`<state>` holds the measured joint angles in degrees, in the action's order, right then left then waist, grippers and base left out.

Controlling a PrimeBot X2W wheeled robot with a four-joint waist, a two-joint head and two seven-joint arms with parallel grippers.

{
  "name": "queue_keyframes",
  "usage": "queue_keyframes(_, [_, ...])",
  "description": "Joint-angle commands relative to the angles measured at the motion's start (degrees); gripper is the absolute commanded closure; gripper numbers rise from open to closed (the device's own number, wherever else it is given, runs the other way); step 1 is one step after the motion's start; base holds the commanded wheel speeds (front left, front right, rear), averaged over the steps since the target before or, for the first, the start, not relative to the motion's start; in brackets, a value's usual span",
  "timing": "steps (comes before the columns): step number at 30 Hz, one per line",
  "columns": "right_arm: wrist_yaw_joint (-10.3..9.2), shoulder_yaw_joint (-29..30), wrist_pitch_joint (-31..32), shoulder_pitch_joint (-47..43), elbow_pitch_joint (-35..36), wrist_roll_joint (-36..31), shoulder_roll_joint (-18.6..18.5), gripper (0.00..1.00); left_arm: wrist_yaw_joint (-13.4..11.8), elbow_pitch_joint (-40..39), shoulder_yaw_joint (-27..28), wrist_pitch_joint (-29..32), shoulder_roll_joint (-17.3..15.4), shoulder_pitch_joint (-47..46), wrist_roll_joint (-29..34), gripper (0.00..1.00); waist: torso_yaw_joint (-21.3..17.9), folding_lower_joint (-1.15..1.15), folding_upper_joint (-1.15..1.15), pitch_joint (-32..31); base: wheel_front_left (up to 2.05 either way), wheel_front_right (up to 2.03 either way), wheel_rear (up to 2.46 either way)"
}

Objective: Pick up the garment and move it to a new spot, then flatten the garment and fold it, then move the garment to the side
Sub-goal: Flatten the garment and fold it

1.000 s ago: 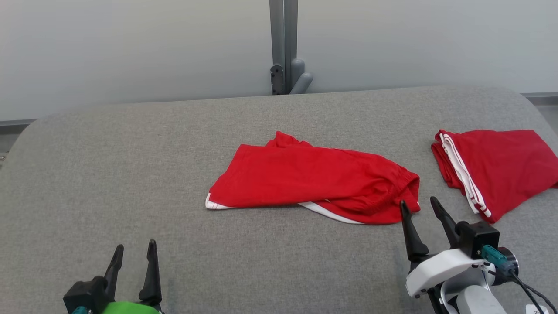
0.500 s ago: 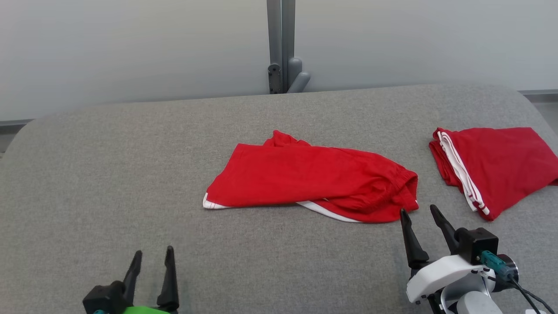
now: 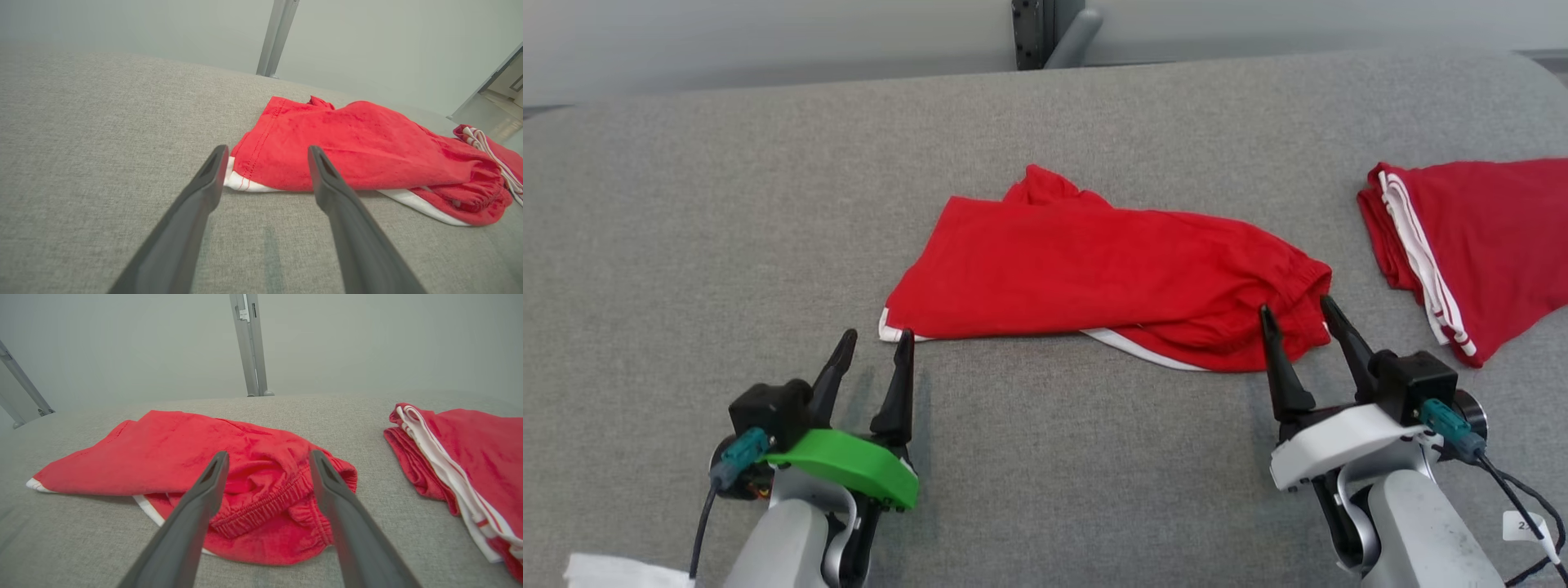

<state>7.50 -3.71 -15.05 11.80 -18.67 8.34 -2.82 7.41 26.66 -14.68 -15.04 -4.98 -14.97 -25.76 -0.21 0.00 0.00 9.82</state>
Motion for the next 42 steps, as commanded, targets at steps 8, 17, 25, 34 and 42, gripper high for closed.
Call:
queue_keyframes(8, [-0.03, 0.16, -0.16, 3.18, 0.61, -1.14, -0.19, 0.0, 0.12, 5.84, -1.74, -0.08, -2.87, -6.8, -2.5, 0.0, -2.53, 0.0, 0.0, 8.52, 0.0, 0.0, 0.0])
queue_keyframes(17, [-0.03, 0.75, -0.16, 3.56, 0.59, -1.44, -0.19, 0.0, 0.12, 6.07, -2.68, -0.08, -3.06, -7.97, -3.31, 0.0, -3.15, 0.0, 0.0, 9.57, 0.0, 0.0, 0.0])
queue_keyframes(25, [-0.03, 0.48, -0.16, 3.86, 0.15, -0.78, -0.18, 0.0, 0.13, 3.02, -3.72, -0.07, -3.06, -8.05, -2.89, 1.0, -3.49, 0.0, 0.0, 9.21, 0.0, 0.0, 0.0])
queue_keyframes(34, [-0.03, 0.45, -0.16, 3.37, -0.57, 0.84, -0.19, 0.0, 0.13, -10.85, -4.49, -0.08, -4.57, -10.89, 0.89, 1.0, -4.0, 0.0, 0.0, 7.39, 0.0, 0.0, 0.0])
queue_keyframes(42, [-0.03, -1.84, -0.16, 5.01, -0.4, 2.56, -0.18, 0.0, 0.13, -4.22, -8.38, -0.08, -7.08, -23.51, 0.83, 1.0, -7.17, 0.0, 0.0, 8.96, 0.0, 0.0, 0.0])
